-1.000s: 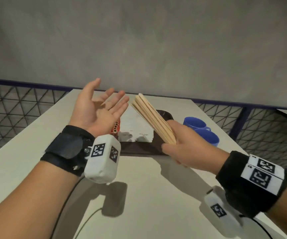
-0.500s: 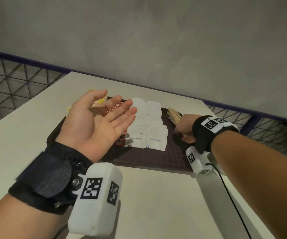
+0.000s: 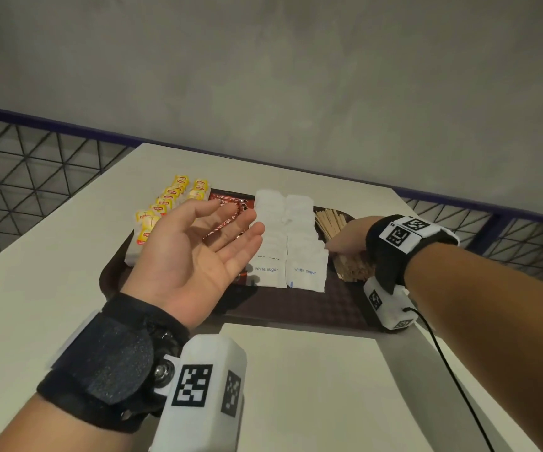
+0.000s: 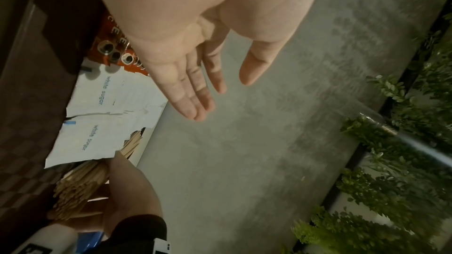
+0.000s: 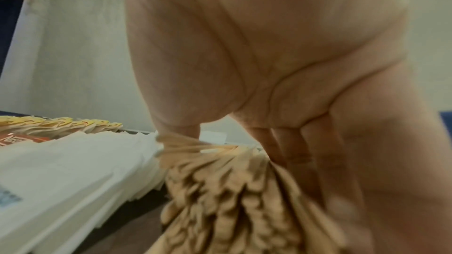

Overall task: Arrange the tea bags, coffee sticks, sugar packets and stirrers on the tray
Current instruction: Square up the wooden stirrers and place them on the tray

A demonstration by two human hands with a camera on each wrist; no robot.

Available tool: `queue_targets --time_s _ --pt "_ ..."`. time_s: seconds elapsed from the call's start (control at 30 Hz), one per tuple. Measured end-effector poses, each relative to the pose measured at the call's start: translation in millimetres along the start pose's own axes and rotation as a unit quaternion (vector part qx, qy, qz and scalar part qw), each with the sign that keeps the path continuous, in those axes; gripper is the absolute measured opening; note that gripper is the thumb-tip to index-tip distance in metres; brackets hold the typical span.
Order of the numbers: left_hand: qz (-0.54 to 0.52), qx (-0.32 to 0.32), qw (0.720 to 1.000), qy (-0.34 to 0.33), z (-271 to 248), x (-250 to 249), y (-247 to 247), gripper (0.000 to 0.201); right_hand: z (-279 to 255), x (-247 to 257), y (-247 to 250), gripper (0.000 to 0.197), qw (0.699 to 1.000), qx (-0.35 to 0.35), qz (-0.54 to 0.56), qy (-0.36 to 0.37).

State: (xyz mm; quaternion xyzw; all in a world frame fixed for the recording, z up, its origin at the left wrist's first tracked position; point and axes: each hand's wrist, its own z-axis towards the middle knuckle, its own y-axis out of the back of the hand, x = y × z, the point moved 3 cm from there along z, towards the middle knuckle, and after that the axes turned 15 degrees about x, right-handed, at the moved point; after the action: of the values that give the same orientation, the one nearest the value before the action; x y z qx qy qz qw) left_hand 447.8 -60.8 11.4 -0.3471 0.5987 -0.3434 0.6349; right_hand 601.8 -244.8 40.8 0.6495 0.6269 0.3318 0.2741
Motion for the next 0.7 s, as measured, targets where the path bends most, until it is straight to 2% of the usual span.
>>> queue_targets --time_s 0.17,0.43,0.6,0.7 --pt "0.004 -0.001 1.000 0.002 0.4 0.3 -1.1 0.023 4.0 -2.0 -0.2 0.061 1.000 0.009 -0.026 0.002" --pt "0.011 -0.006 1.000 -0.002 -1.5 -1.4 -2.7 0.021 9.0 -10.7 5.9 0.070 0.999 -0.010 0.021 0.022" --pt "0.000 -0.006 1.000 -0.009 0.2 -4.4 -0.4 0.024 9.5 -26.0 17.9 0.038 0.998 -0.047 0.036 0.031" --pt "0.004 -0.006 1.000 -0.009 0.8 -3.4 -0.4 0.024 17.3 -33.0 9.5 0.039 0.999 -0.009 0.002 0.033"
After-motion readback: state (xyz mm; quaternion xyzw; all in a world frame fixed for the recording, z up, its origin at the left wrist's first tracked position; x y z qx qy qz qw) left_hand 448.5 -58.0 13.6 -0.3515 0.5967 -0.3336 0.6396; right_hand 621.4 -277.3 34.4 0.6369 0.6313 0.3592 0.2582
